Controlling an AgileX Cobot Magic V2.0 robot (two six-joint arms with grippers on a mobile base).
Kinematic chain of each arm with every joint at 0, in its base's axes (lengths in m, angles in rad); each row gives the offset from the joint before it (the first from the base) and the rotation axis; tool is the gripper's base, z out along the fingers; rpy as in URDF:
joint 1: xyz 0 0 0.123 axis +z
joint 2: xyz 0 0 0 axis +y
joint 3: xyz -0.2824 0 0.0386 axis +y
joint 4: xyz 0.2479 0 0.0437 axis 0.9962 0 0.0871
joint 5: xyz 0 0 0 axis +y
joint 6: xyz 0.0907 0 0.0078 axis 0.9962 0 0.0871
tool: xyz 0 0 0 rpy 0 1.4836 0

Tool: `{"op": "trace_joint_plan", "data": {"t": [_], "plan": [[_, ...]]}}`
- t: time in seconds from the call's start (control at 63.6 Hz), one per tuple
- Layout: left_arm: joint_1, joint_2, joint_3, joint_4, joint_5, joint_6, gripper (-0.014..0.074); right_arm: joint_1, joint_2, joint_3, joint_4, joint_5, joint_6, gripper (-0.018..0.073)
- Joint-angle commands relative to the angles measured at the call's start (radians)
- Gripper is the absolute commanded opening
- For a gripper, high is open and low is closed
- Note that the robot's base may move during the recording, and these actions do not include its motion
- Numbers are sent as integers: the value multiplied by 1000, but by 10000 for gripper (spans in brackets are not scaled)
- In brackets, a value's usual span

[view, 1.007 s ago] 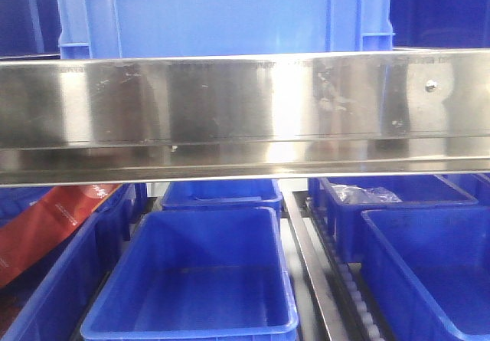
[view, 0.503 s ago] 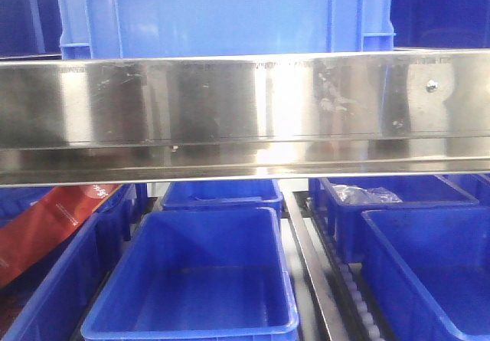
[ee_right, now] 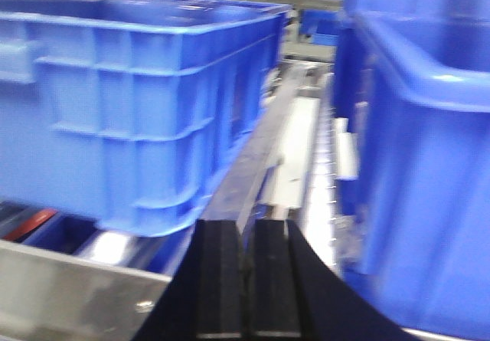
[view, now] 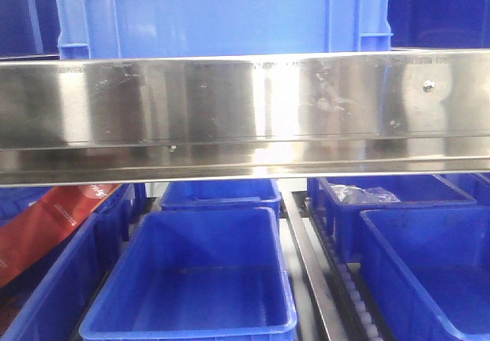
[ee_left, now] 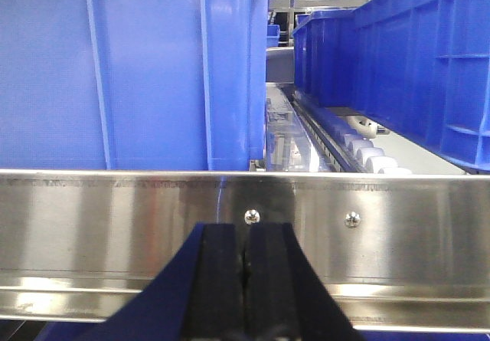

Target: Place valve from conveyor to right shelf box

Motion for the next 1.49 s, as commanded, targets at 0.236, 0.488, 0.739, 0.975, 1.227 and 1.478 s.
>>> {"op": "trace_joint_plan", "data": {"t": [0.236,0.488,0.739,0.975,1.227,1.478], "plan": [[0,-5,-3,-6,-26,-7,-111,-204,-274,234,-1,-18,0,-163],[0,-5,-3,-6,-26,-7,-111,-232,-448,400,1,-27,0,-163],[0,-5,-3,-6,-26,-7,-111,-221,-448,466,-7,-95,0,-163],[0,-5,-3,-6,-26,-7,-111,-221,-448,466,-7,-99,0,-163],[0,-5,-3,-6,-26,-7,-111,-221,-448,466,-7,-99,0,-163],[0,-5,-3,-6,-26,-7,-111,-221,-448,466,-7,-99,0,-163]]}}
